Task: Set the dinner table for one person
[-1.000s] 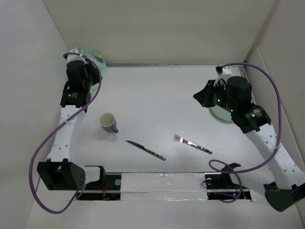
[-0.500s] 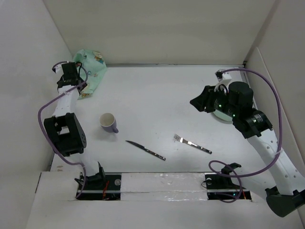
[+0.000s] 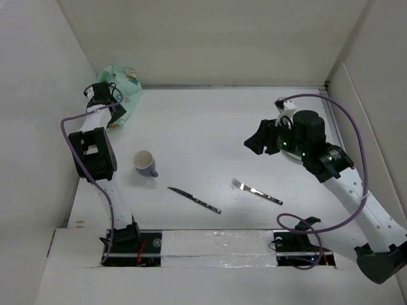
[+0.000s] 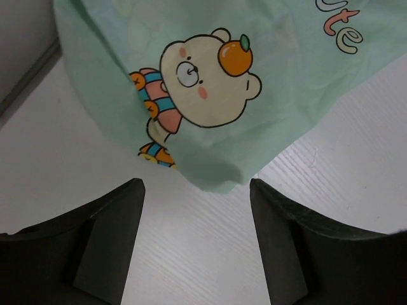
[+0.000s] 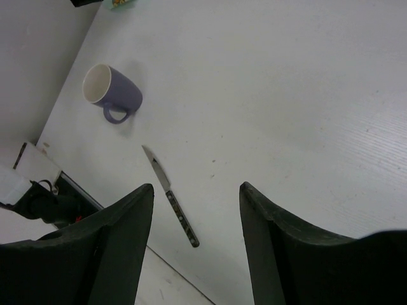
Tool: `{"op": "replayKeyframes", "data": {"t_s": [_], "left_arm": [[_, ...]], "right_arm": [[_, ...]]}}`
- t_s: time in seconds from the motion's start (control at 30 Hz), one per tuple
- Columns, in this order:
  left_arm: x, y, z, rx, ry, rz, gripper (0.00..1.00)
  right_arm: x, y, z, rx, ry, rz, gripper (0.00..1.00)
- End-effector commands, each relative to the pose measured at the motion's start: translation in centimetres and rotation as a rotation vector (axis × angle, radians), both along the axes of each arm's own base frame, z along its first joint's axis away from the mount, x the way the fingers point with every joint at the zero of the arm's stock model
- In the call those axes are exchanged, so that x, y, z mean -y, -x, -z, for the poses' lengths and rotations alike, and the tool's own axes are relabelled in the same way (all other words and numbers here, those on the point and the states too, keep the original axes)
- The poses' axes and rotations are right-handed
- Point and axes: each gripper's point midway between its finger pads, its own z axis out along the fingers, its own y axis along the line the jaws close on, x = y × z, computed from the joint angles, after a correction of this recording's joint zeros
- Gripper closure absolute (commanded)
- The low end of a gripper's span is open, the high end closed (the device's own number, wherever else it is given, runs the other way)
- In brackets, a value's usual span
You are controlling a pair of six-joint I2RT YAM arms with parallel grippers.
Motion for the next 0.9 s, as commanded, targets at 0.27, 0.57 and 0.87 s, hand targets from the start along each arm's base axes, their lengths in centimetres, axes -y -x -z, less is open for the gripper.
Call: {"op": "replayKeyframes", "data": {"t_s": [0.27,0.57,0.87], "left_arm": [[4.0,-4.8,1.4,0.075,0.121,0.119,1.0],[22.2,-7.8,-6.6,0.277,0.187,0.564,1.0],[37.6,-4.3,-6.8,0.265,0.183,0.931,1.0]], "right_arm": [[-2.7,-0.3,-1.2,0.012,-0.026,-0.038,0.38],[-4.9,-0.9,-1.3,0.015,-0.023,-0.062,0.38],[-3.1,-3.1,-1.0,0.023,0.018,0.052,0.32]]}}
